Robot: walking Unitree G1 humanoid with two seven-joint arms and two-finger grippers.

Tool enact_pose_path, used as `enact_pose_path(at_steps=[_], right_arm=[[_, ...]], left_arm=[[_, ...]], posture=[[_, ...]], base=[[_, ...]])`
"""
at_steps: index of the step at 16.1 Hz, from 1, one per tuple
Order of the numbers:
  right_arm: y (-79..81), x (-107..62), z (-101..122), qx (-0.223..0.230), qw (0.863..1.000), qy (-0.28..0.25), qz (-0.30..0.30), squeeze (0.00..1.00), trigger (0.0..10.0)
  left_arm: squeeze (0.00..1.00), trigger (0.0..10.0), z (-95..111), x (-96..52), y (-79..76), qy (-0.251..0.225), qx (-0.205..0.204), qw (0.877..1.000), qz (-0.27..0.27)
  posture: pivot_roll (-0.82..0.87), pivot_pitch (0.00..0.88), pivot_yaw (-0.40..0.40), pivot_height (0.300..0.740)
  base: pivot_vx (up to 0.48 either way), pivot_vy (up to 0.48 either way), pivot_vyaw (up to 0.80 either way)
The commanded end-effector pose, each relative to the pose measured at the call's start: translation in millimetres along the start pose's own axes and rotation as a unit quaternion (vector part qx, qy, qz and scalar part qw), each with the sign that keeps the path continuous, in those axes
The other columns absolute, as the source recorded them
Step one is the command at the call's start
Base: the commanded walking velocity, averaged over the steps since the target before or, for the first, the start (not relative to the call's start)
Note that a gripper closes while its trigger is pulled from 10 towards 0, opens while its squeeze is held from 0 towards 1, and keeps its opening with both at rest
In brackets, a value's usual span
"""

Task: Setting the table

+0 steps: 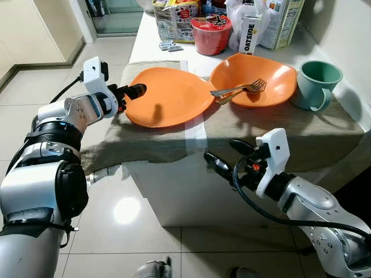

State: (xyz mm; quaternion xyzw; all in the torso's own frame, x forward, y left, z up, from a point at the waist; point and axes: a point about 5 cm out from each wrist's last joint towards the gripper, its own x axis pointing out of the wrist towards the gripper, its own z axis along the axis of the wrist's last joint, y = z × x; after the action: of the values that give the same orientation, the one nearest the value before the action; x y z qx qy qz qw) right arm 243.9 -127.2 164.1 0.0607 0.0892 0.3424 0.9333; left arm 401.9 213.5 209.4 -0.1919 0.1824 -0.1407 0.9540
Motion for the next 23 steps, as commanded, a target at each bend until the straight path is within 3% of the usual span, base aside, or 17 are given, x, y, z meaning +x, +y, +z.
enact_pose_path(at_steps=[1, 9, 11, 12, 13, 15, 23], right_arm=[[1.6, -0.6, 1, -0.006, 1.0, -0.003, -0.001, 0.0, 10.0], [2.4, -0.4, 2, -0.006, 1.0, -0.002, 0.001, 0.0, 10.0], [2.3, -0.5, 2, -0.006, 1.0, -0.002, 0.001, 0.0, 10.0], [2.2, -0.4, 2, -0.007, 1.0, -0.002, 0.0, 0.0, 10.0], [2.0, -0.4, 2, -0.006, 1.0, -0.002, 0.0, 0.0, 10.0], [1.9, -0.1, 2, -0.006, 1.0, -0.002, 0.0, 0.0, 10.0], [2.3, 0.3, 1, -0.005, 1.0, -0.001, -0.001, 0.0, 10.0]], left_arm=[[0.0, 10.0, -6, 0.4, 3.2, 0.012, 0.006, 1.0, 0.01], [0.0, 10.0, -13, 3.9, -2.2, 0.033, 0.021, 0.999, -0.003], [0.0, 10.0, -17, 4.3, 1.3, 0.047, 0.05, 0.997, 0.018], [0.0, 1.2, -21, 4.7, 3.5, 0.055, 0.068, 0.996, 0.029], [0.0, 0.0, -24, 6.0, 3.4, 0.061, 0.091, 0.993, 0.033], [0.0, 0.0, -25, 6.8, 2.5, 0.063, 0.108, 0.992, 0.032], [0.0, 0.0, -23, 7.1, -0.4, 0.051, 0.1, 0.994, 0.004]], posture=[[-0.25, 0.096, 0.084, 0.74], [-0.24, 0.1, 0.081, 0.74], [-0.24, 0.1, 0.081, 0.74], [-0.24, 0.1, 0.081, 0.74], [-0.24, 0.101, 0.081, 0.74], [-0.24, 0.101, 0.081, 0.74], [-0.24, 0.098, 0.082, 0.74]], base=[[0.0, 0.0, 0.0], [0.0, 0.0, 0.0], [0.0, 0.0, 0.0], [0.0, 0.0, 0.0], [0.0, 0.0, 0.0], [0.0, 0.0, 0.0], [0.0, 0.0, 0.0]])
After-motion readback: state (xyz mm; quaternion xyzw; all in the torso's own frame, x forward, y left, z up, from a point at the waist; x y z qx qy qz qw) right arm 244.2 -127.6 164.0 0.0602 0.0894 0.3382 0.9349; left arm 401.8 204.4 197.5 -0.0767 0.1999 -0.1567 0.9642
